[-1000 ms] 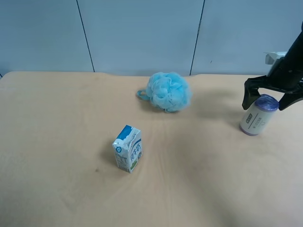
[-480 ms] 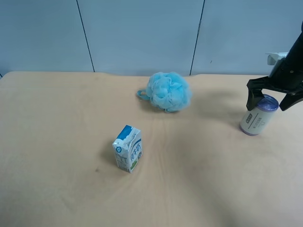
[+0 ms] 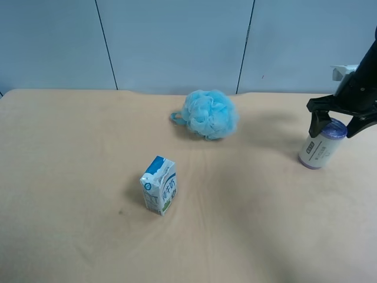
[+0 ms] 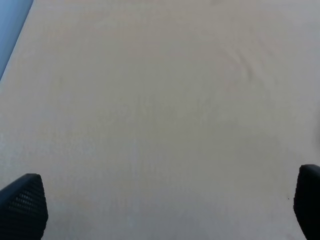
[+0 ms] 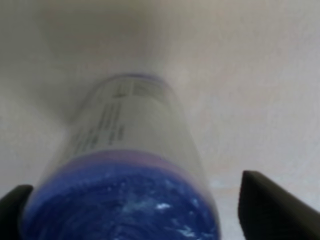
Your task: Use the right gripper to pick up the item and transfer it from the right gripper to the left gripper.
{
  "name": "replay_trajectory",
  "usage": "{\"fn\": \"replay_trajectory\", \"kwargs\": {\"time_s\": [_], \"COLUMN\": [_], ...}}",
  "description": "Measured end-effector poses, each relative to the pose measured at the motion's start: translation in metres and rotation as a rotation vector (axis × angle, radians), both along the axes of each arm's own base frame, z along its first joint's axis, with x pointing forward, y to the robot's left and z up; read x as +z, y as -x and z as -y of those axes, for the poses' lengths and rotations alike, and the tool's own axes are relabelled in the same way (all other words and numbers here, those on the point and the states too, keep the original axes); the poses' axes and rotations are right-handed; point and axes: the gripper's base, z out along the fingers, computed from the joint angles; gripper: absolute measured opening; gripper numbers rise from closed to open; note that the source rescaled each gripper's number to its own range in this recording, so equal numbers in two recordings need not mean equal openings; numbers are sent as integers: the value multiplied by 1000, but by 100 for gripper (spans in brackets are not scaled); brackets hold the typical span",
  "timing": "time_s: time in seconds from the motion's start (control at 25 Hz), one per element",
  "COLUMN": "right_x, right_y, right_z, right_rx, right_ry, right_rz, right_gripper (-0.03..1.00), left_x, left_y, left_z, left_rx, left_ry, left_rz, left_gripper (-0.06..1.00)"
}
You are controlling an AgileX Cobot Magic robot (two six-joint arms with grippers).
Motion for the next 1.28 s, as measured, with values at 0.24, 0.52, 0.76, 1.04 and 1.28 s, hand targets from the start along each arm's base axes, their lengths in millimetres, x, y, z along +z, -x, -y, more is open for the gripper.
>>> {"fn": "replay_trajectory", "kwargs": {"time_s": [0.24,0.52,0.76,1.04,1.28], "right_x": [0,0,0,0,0], "right_y": [0,0,0,2,5], "right_z": [0,0,0,-1,-1], "right_rx": [-3,-3,0,1,1], "right_ry": [-6,-6,-5,-9,-14], "right_rz": [2,2,1,-24,-53], "right_gripper": [11,1,1,1,1], "left_x": [0,0,0,0,0], "left_y": [0,0,0,0,0], "left_z": [0,0,0,0,0], "left_rx": [0,0,0,0,0], "left_ry": [0,0,0,0,0], "left_rz": [0,0,0,0,0], "left_gripper": [100,100,100,100,100]}}
